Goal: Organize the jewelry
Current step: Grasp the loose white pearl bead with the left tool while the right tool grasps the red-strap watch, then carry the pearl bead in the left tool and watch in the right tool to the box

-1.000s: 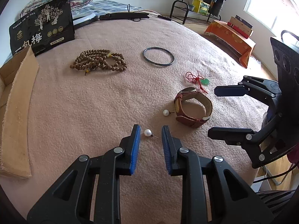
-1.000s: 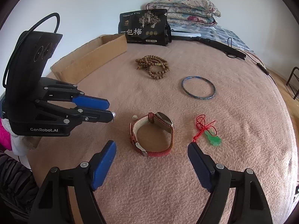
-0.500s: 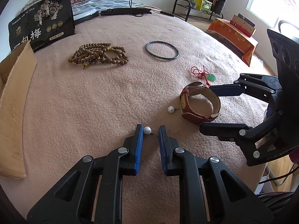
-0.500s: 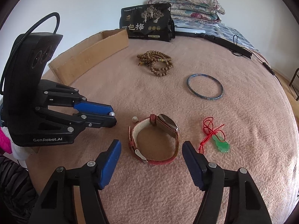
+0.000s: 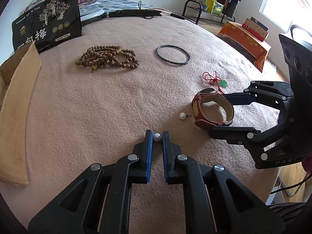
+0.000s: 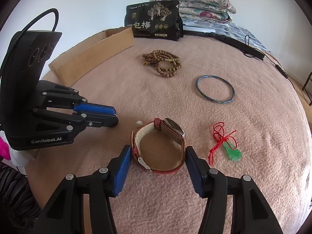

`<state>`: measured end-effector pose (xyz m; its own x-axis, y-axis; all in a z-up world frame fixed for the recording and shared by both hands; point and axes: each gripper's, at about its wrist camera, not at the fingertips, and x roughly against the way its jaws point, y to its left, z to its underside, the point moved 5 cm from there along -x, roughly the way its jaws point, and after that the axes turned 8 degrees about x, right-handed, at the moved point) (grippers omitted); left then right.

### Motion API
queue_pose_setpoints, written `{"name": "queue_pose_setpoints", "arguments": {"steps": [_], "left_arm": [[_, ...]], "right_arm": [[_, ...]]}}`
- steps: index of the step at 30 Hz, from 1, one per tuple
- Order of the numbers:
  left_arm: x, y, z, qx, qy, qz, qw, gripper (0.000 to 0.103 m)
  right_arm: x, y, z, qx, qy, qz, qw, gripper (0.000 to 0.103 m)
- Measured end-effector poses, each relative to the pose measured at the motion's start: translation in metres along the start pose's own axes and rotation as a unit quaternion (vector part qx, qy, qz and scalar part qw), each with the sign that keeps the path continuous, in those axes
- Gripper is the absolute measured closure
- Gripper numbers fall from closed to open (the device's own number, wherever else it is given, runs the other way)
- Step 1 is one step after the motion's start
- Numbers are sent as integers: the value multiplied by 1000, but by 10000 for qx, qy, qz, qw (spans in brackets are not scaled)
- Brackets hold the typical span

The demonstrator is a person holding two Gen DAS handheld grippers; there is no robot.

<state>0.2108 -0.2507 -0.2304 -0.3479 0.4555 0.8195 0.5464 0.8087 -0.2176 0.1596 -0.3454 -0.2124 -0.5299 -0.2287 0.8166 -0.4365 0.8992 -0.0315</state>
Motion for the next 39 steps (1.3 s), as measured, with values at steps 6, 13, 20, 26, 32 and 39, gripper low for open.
{"name": "queue_pose_setpoints", "arguments": {"steps": [6,13,20,26,32,39], "left_arm": [[4,0,0,0,-70,-31,10000,96],[15,3,-3,55,-177,-17,9998,96],[32,6,-5,116,-351,-42,9993,96],[53,14,-11,207,-553,-78,9982,96],[77,33,-20,362,-793,-179,9960,96],[110,69,-31,564,-1101,-419,9914,96]], "right_arm": [[9,0,2,-35,-79,23,10000,46],[21,-6,5,-169,-192,84,9996,47],[38,-11,4,-285,-332,137,9989,47],[55,-12,-5,-324,-500,186,9980,47],[67,-8,-26,-330,-684,167,9970,47],[71,4,-64,-178,-900,118,9957,47]]}}
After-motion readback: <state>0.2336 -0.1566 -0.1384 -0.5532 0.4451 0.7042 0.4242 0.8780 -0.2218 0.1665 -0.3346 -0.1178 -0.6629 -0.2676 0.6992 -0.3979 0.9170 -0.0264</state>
